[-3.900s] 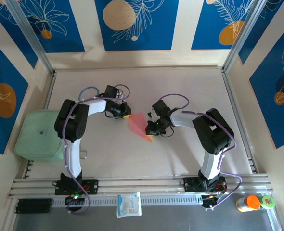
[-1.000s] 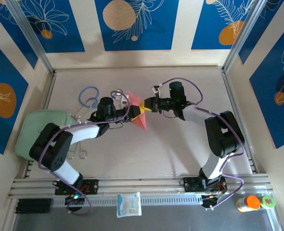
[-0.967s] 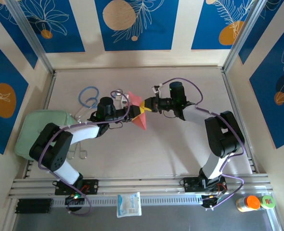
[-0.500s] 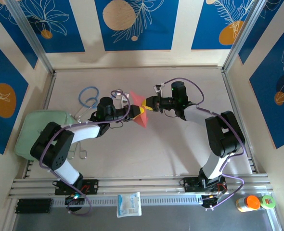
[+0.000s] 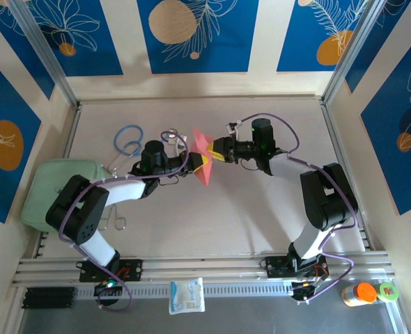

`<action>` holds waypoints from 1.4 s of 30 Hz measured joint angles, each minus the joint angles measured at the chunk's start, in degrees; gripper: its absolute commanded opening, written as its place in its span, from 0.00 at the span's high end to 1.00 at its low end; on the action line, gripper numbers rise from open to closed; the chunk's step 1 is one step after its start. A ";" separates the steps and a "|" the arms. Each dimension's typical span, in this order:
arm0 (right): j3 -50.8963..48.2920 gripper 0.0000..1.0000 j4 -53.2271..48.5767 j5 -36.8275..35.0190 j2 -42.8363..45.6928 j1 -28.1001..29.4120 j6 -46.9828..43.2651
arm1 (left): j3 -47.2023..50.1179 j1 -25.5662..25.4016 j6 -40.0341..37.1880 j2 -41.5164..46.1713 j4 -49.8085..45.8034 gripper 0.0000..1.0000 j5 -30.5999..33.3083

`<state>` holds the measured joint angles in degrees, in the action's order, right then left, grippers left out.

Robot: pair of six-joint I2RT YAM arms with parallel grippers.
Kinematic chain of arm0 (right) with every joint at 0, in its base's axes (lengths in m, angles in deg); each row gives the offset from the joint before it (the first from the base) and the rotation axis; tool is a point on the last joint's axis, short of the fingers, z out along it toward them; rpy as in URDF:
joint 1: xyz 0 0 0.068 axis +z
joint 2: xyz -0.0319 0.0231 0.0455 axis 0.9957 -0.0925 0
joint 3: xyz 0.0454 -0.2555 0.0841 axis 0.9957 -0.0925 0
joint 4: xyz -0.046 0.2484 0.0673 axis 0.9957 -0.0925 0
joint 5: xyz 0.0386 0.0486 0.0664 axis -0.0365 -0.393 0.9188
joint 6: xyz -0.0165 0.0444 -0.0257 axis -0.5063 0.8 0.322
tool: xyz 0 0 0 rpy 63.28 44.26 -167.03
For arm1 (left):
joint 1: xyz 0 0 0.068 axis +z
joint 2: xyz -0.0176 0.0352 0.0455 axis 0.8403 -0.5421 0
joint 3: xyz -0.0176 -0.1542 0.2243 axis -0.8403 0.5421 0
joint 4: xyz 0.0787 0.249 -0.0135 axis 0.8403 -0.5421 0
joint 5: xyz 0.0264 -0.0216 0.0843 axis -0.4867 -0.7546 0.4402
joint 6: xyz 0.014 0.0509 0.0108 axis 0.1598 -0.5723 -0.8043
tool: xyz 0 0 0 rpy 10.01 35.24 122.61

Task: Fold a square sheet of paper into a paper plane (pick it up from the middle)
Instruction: Turn over the paper at the center of the table.

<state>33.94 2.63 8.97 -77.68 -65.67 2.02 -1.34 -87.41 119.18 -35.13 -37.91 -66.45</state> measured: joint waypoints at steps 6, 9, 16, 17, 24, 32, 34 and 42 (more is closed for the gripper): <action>-0.90 0.56 -5.77 -5.44 4.90 -2.89 -2.38 | 0.00 0.37 -0.48 -0.44 -0.90 0.89 0.02; -1.79 0.54 -10.05 -9.66 7.87 -4.79 -4.28 | -0.13 0.74 -2.21 -0.44 -3.78 0.90 0.52; -2.03 0.50 -21.24 -20.26 14.29 -6.64 -11.04 | -7.96 0.52 -17.57 0.57 -30.95 0.90 9.66; -2.03 0.49 -22.43 -21.49 14.95 -6.64 -12.02 | -9.99 0.26 -20.44 0.83 -35.67 0.90 12.11; -2.73 0.47 -27.36 -27.78 17.40 -6.64 -15.80 | -25.55 -3.43 -37.86 -0.09 -62.71 0.90 35.08; -2.97 0.47 -30.08 -32.06 18.18 -6.64 -17.64 | -36.13 -9.60 -48.39 -10.69 -77.15 0.93 60.43; -3.28 0.47 -30.29 -32.39 18.29 -6.64 -17.66 | -36.50 -10.54 -49.81 -13.46 -77.94 0.95 64.17; -3.50 0.48 -31.19 -32.54 18.27 -6.71 -17.64 | -36.68 -13.77 -52.83 -22.93 -77.18 0.95 75.78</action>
<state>30.45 -28.56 -23.57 -59.41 -72.38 -15.61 -38.02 -101.18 66.35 -58.06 -115.09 9.33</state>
